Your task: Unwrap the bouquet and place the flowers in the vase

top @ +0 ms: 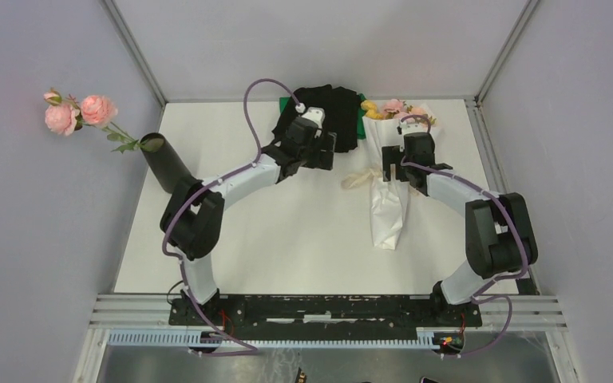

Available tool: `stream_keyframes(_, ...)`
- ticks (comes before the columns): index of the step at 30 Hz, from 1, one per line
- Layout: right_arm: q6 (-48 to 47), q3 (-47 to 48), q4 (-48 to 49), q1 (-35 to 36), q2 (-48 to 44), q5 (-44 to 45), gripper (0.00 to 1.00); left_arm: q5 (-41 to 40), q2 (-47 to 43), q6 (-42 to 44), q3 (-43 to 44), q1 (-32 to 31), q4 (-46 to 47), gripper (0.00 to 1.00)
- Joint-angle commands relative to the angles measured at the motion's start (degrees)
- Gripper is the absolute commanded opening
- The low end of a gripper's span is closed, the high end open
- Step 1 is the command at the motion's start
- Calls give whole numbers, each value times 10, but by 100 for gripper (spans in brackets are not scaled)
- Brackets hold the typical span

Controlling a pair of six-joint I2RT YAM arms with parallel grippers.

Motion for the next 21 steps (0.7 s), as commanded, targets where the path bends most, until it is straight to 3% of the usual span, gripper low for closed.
stream_keyframes(1, 11, 17, 19, 1, 22, -22, 98, 31, 36, -44, 49, 40, 20, 100)
stream_keyframes(3, 15, 18, 19, 0, 40, -35, 98, 35, 54, -37, 73, 46, 8, 100)
stream_keyframes(5, 23, 9, 23, 1, 48, -51, 88, 39, 66, -37, 86, 49, 3, 100)
stream_keyframes(11, 31, -58, 66, 23, 47, -70, 86, 45, 62, -34, 82, 54, 5, 100)
stream_keyframes(16, 33, -114, 72, 88, 6, -47, 81, 29, 42, -27, 65, 58, 8, 100)
stream_keyframes(21, 48, -165, 78, 137, -43, -42, 59, 38, 35, -34, 51, 67, 19, 100)
